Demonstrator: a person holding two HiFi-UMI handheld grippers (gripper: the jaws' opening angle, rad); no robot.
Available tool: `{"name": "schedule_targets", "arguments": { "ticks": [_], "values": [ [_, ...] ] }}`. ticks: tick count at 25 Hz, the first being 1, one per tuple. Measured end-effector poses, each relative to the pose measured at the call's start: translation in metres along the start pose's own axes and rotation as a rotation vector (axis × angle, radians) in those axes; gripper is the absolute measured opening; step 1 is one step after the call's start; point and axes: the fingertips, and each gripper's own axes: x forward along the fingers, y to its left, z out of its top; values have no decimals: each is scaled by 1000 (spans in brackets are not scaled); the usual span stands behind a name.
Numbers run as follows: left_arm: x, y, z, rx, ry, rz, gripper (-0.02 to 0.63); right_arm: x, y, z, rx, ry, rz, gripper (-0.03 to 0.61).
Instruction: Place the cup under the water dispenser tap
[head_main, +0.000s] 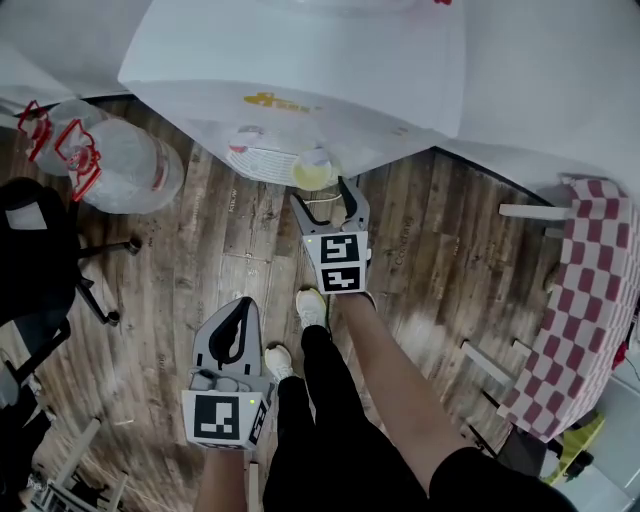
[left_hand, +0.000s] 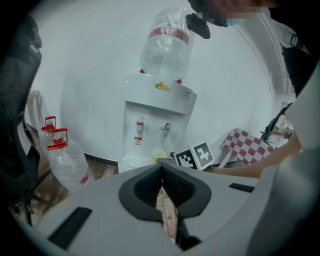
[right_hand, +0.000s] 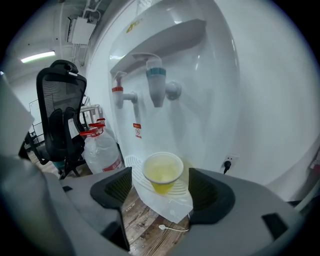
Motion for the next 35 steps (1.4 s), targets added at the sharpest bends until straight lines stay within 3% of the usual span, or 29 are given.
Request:
{"name": "schedule_targets", "arguments": {
  "ticks": [7,10,17,22,28,35],
  "values": [
    [-41,-7,26,35,-40,-5,15,-56,12,12,-5,0,12,341],
    [-68,-13,33,35,-50,-1,14,-90,19,17,-7,6,8,185],
    [-140,-33,54,63,-91,-23,14,-191,52,53,4,-27,63,31],
    [-209,-50,55,95,-120,-38,14,-286,83,70,23,-41,121,21],
    [-288,-62,47,103,-155,-50,15,-401,97,100,182,-137,131,21],
    [-341,-74,26,82,-167,-69,14,-489,127,114,99,-173,161,21]
  ]
}}
